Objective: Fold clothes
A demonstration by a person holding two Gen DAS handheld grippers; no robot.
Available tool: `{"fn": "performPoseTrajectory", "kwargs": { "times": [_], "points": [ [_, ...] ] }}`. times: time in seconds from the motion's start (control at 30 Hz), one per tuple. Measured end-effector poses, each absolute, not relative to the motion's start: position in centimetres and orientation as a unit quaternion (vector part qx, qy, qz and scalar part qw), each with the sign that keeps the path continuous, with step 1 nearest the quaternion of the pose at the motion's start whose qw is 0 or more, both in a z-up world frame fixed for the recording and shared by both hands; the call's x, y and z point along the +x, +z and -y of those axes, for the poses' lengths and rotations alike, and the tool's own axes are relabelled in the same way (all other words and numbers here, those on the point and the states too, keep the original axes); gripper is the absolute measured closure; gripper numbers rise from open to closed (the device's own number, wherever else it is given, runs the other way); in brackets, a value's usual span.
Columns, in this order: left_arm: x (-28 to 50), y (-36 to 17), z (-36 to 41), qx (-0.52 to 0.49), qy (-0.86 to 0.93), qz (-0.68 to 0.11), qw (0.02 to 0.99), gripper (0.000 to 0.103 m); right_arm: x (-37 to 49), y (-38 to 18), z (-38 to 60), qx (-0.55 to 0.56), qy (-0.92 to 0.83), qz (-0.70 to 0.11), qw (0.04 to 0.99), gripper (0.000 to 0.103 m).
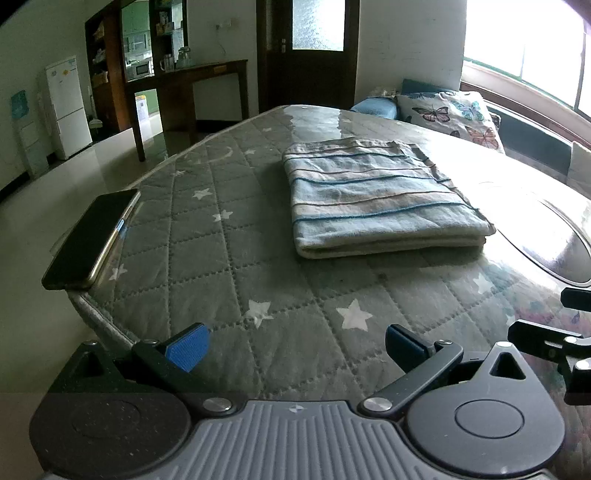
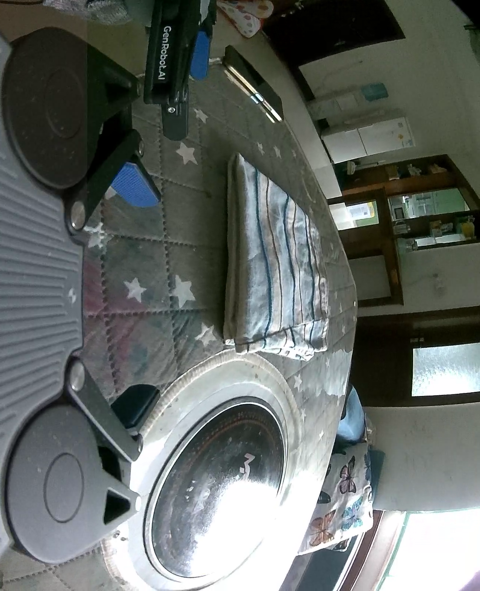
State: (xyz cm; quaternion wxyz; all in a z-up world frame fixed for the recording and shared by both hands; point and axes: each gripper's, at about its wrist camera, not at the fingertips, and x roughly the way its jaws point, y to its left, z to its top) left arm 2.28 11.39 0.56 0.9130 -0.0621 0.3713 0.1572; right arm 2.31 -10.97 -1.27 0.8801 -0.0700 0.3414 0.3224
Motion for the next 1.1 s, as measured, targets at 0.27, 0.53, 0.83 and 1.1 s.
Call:
{"fn": "performPoseTrajectory", "kwargs": {
  "times": [0.27, 0.53, 0.83, 1.1],
  "points": [
    [2.0, 0.6, -11.2, -0.063, 0.161, -0.369, 0.913, 0.000, 1.8, -1.0, 11.0, -0.072, 0.322, -0.337, 0.882, 0.000],
    [1.7, 0.6, -11.0, -0.063, 0.163, -0.371, 0.912, 0.000, 1.4, -0.9, 11.1, -0.070, 0.321, -0.335, 0.883, 0.000],
    [1.5, 0.4, -10.8, -0.064, 0.166, -0.373, 0.911, 0.000, 1.1, -0.9, 11.1, -0.070, 0.324, -0.334, 0.882, 0.000],
    [1.4, 0.4, -10.8, -0.065, 0.169, -0.374, 0.909, 0.000, 1.0, -1.0, 11.0, -0.068, 0.325, -0.335, 0.882, 0.000]
  ]
}}
